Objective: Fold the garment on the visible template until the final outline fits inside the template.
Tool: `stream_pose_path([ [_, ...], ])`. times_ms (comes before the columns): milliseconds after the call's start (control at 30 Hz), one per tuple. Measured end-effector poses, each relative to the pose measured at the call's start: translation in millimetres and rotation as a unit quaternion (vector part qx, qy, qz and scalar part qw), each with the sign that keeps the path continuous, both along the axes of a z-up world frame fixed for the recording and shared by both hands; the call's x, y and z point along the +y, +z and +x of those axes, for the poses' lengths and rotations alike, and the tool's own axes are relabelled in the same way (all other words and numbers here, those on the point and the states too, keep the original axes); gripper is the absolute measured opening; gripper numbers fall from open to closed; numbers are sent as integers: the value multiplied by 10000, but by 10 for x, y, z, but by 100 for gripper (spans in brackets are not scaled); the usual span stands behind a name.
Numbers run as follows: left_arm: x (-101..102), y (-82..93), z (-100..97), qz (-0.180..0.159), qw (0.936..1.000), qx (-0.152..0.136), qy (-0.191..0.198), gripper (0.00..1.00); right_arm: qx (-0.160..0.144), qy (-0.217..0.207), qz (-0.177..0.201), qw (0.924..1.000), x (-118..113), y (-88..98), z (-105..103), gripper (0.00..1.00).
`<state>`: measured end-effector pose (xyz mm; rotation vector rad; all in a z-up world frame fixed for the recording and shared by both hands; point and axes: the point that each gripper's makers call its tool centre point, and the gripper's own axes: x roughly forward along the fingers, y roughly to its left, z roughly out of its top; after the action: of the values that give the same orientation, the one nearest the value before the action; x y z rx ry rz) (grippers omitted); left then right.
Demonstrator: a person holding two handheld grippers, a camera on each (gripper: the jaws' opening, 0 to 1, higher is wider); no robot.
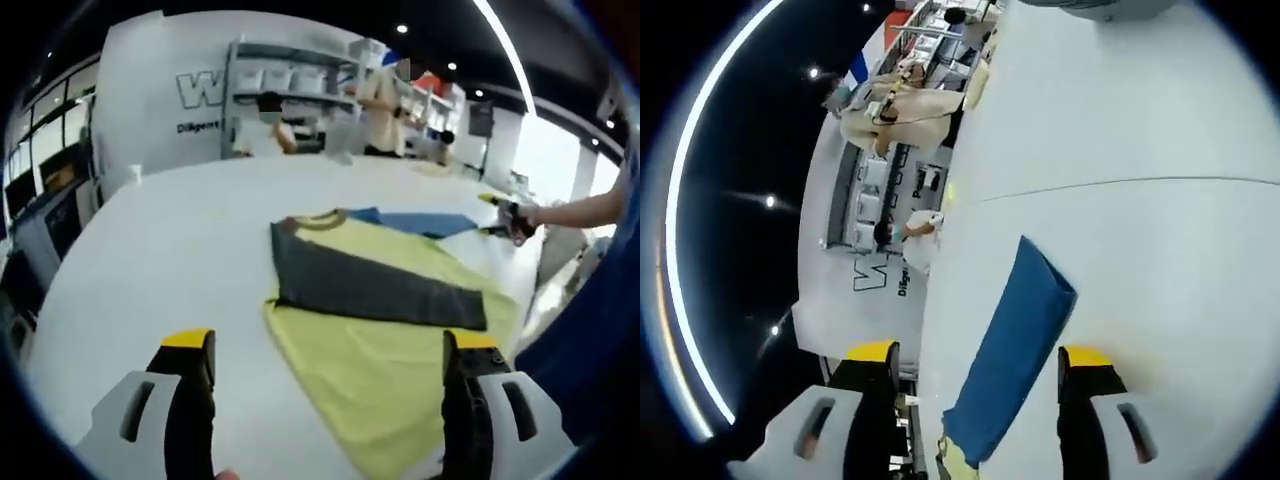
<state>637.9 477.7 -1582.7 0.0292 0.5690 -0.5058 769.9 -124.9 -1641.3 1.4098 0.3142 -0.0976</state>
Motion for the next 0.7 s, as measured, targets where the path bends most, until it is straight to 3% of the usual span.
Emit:
stream_pose_path([
  [367, -48, -52, -46, 15, 9998, 63, 207, 91, -72, -55, -14, 10000, -115, -127, 203, 38],
  [500, -104, -77, -74, 17, 9996, 100, 250, 91, 107, -14, -296, 9995, -123, -233, 197, 21],
  [667, -144, -90, -107, -14, 9996, 117, 273, 91, 266, -217, -200, 9992, -154, -310, 120, 0],
  [700, -146, -91, -109, -17, 9996, 120, 274, 91, 284, -293, -181, 9990, -175, -313, 115, 0],
])
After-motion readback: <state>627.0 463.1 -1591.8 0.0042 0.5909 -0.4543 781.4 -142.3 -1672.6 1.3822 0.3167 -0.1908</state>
